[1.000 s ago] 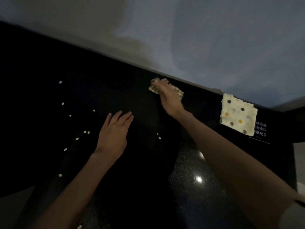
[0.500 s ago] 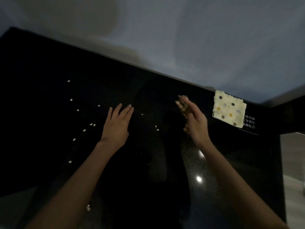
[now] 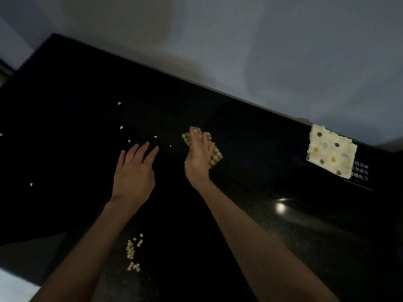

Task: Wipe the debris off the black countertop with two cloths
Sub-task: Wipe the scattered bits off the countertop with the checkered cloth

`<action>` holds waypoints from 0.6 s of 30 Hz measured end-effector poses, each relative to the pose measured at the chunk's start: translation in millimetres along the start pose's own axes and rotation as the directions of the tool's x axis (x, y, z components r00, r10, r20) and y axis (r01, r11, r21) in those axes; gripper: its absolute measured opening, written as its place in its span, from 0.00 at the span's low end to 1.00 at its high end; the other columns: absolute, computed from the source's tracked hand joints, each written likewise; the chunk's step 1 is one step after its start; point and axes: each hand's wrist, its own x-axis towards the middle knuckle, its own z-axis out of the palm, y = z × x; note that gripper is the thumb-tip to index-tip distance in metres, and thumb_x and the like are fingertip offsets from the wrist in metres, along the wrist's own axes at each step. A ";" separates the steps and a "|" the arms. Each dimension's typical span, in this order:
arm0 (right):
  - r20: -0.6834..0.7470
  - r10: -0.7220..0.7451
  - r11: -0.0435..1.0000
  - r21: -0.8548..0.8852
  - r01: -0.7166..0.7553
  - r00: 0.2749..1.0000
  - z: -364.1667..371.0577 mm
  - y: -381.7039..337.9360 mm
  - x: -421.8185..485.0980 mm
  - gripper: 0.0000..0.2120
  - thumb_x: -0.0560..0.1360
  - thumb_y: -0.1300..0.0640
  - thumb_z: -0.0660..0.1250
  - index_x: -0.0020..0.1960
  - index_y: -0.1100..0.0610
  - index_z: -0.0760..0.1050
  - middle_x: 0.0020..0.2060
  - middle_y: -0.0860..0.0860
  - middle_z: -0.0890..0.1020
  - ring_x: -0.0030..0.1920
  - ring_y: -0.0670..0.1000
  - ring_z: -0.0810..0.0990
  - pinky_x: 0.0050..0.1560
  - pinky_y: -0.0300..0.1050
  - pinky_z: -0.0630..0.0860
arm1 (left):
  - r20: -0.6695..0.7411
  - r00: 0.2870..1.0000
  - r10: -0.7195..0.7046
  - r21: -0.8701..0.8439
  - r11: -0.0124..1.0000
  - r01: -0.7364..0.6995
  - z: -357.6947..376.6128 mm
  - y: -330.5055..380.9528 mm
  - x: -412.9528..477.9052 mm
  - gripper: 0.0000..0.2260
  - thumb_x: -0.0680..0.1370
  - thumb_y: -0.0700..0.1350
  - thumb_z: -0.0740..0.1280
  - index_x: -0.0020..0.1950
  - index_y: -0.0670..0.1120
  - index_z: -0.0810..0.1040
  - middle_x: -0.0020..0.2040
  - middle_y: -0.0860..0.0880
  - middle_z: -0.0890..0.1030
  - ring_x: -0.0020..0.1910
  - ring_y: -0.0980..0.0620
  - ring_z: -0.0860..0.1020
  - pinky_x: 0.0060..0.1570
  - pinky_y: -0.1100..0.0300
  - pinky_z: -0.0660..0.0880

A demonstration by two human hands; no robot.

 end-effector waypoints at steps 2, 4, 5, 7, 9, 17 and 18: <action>0.125 -0.052 0.997 0.066 0.044 0.991 12.6 -10.4 10.2 0.32 0.76 0.74 0.52 0.76 0.54 0.59 0.76 0.52 0.60 0.78 0.51 0.50 0.74 0.44 0.35 | -0.002 0.999 -0.052 0.001 0.999 0.052 -0.3 -11.4 -6.3 0.24 0.76 0.41 0.64 0.72 0.46 0.67 0.71 0.42 0.69 0.71 0.42 0.64 0.70 0.43 0.59; 0.192 -0.057 0.965 0.262 0.005 0.980 9.9 -19.4 18.0 0.29 0.77 0.74 0.51 0.75 0.56 0.62 0.74 0.54 0.66 0.76 0.53 0.59 0.77 0.47 0.44 | -0.004 0.996 -0.093 -0.008 0.996 0.093 -1.1 -24.6 -12.9 0.23 0.76 0.42 0.63 0.72 0.46 0.67 0.70 0.41 0.69 0.70 0.41 0.65 0.70 0.43 0.60; 0.162 -0.041 0.920 0.392 -0.026 0.986 -1.7 -21.4 18.8 0.27 0.77 0.75 0.51 0.74 0.58 0.64 0.71 0.55 0.69 0.72 0.53 0.67 0.76 0.50 0.57 | -0.013 0.996 -0.093 -0.022 0.995 0.092 -0.3 -26.8 -14.3 0.23 0.76 0.42 0.64 0.72 0.45 0.68 0.70 0.41 0.70 0.70 0.41 0.66 0.70 0.42 0.61; 0.005 0.013 0.844 0.536 -0.013 1.000 -33.4 -22.1 20.2 0.27 0.75 0.75 0.51 0.71 0.61 0.68 0.66 0.54 0.75 0.59 0.50 0.78 0.54 0.42 0.77 | -0.030 0.995 -0.097 -0.039 0.995 0.096 -0.6 -31.4 -14.4 0.23 0.76 0.42 0.64 0.71 0.45 0.69 0.69 0.40 0.71 0.69 0.40 0.67 0.69 0.41 0.63; -0.173 0.011 0.864 0.497 0.078 0.985 -73.1 -9.5 24.8 0.28 0.73 0.73 0.51 0.70 0.61 0.70 0.64 0.51 0.77 0.53 0.44 0.80 0.49 0.40 0.79 | -0.041 0.992 -0.117 -0.047 0.992 0.115 1.0 -31.8 -12.5 0.22 0.76 0.42 0.64 0.71 0.46 0.69 0.68 0.40 0.71 0.68 0.40 0.68 0.68 0.42 0.65; -0.196 0.065 0.980 -0.174 -0.100 0.978 -106.9 74.8 98.4 0.31 0.75 0.73 0.51 0.74 0.54 0.63 0.72 0.57 0.67 0.75 0.57 0.59 0.76 0.61 0.43 | -0.072 0.975 -0.210 -0.085 0.975 0.204 14.5 -24.9 -7.5 0.22 0.77 0.44 0.62 0.71 0.48 0.68 0.64 0.39 0.75 0.66 0.39 0.69 0.66 0.42 0.67; -0.208 0.052 0.970 -0.222 -0.099 0.977 -100.5 73.7 106.4 0.30 0.75 0.73 0.52 0.74 0.55 0.63 0.73 0.57 0.66 0.76 0.57 0.57 0.75 0.60 0.40 | -0.082 0.975 -0.207 -0.081 0.976 0.201 16.3 -25.2 -7.6 0.22 0.76 0.44 0.63 0.71 0.47 0.68 0.63 0.39 0.76 0.66 0.39 0.69 0.65 0.42 0.67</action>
